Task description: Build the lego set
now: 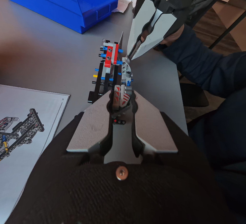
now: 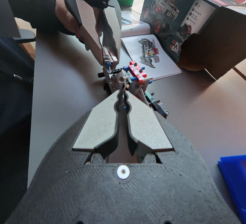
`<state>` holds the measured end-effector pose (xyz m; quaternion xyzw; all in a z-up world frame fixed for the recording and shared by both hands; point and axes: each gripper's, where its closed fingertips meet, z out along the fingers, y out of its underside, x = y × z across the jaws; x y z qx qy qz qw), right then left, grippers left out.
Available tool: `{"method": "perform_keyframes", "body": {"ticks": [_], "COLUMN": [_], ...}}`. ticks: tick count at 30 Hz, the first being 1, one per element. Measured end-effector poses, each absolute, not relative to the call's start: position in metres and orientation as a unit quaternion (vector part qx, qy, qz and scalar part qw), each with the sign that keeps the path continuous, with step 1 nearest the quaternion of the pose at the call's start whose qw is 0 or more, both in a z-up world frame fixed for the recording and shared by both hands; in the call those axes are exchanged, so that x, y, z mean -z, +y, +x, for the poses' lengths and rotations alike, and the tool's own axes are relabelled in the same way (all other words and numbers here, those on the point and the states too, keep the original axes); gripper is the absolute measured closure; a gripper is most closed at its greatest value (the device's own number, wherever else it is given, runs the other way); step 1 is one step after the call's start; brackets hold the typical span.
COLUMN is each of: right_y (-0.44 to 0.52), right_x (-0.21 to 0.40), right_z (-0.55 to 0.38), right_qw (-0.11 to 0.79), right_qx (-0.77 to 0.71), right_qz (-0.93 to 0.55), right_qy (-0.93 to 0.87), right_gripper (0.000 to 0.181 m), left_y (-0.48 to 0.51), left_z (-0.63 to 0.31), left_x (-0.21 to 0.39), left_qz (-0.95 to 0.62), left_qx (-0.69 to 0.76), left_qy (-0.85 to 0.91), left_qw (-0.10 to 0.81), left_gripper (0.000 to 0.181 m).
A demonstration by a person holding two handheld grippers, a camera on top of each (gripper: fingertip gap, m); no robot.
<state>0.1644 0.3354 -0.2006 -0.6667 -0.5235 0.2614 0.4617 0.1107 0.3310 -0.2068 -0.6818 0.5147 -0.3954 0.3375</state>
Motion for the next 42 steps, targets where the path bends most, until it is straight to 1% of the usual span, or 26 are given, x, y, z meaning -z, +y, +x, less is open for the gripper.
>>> {"method": "perform_keyframes", "body": {"ticks": [8,15,20,24,29,35,42], "right_y": [0.335,0.332,0.331,0.326,0.327,0.326,0.327], "right_x": [0.192,0.189,0.187,0.184,0.189,0.182,0.180], "right_z": [0.168,0.173,0.174,0.171,0.169,0.166,0.165], "right_qw": [0.490,0.513,0.528,0.525,0.518,0.518,0.523], "right_qx": [-0.251,-0.256,-0.258,-0.288,-0.283,-0.321,-0.322], "right_qz": [-0.651,-0.634,-0.622,-0.610,-0.611,-0.604,-0.605], "right_qy": [-0.523,-0.519,-0.517,-0.519,-0.528,-0.513,-0.506], "right_gripper": [0.181,0.181,0.181,0.181,0.181,0.181,0.181], "left_y": [0.330,0.325,0.326,0.322,0.323,0.321,0.322], "left_z": [0.114,0.121,0.122,0.120,0.117,0.114,0.113], "left_x": [0.201,0.206,0.204,0.202,0.206,0.196,0.193], "left_qz": [-0.664,-0.676,-0.664,-0.648,-0.646,-0.637,-0.627], "left_qx": [0.369,0.376,0.369,0.380,0.371,0.387,0.389], "left_qy": [0.524,0.504,0.512,0.518,0.523,0.514,0.519], "left_qw": [0.386,0.384,0.402,0.410,0.415,0.424,0.431], "left_gripper": [0.157,0.157,0.157,0.157,0.158,0.158,0.158]}}
